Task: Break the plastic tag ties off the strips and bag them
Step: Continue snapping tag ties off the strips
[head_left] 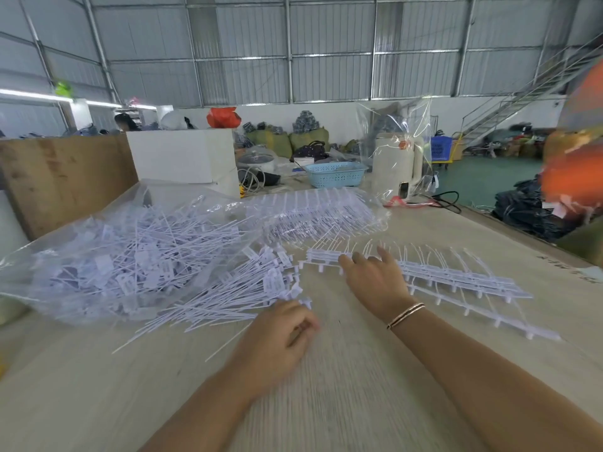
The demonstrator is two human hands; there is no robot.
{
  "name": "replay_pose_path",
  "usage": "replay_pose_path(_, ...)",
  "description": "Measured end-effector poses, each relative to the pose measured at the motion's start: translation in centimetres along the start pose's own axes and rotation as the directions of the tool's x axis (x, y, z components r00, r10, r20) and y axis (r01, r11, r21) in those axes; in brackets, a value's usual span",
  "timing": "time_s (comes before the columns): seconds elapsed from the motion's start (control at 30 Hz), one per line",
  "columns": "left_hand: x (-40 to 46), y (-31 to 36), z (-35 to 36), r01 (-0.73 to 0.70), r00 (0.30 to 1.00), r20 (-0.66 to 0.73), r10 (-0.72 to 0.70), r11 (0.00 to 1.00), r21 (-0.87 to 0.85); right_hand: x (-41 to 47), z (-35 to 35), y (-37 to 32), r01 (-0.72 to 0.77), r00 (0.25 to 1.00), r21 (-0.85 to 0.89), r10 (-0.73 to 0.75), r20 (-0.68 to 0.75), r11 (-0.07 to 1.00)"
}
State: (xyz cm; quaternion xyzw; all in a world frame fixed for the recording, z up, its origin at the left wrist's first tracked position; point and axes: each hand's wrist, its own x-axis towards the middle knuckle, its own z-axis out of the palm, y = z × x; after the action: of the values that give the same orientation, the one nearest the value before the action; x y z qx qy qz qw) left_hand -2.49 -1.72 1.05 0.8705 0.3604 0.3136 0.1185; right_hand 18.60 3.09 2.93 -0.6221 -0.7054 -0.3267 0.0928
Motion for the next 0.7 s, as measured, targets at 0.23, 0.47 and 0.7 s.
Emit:
replay_pose_path(0.23, 6.2, 4.3, -0.5, 0.561, 0.720, 0.424, -0.549, 0.102, -0.821, 0.5, -1.7, -0.4, -0.100, 0.984, 0.359, 0.038, 0.176, 0.928)
replay_pose_path(0.47, 8.4, 4.1, 0.3, 0.589, 0.554, 0.375, -0.744, 0.031, -0.808, 0.4, -3.6, 0.1, -0.159, 0.911, 0.626, -0.131, 0.392, 0.764)
replay_pose_path(0.7, 8.5, 3.6, 0.0, 0.599, 0.568, 0.238, -0.788, 0.198, -0.776, 0.6, -4.2, 1.6, -0.499, 0.800, 0.778, -0.144, 0.583, 0.381)
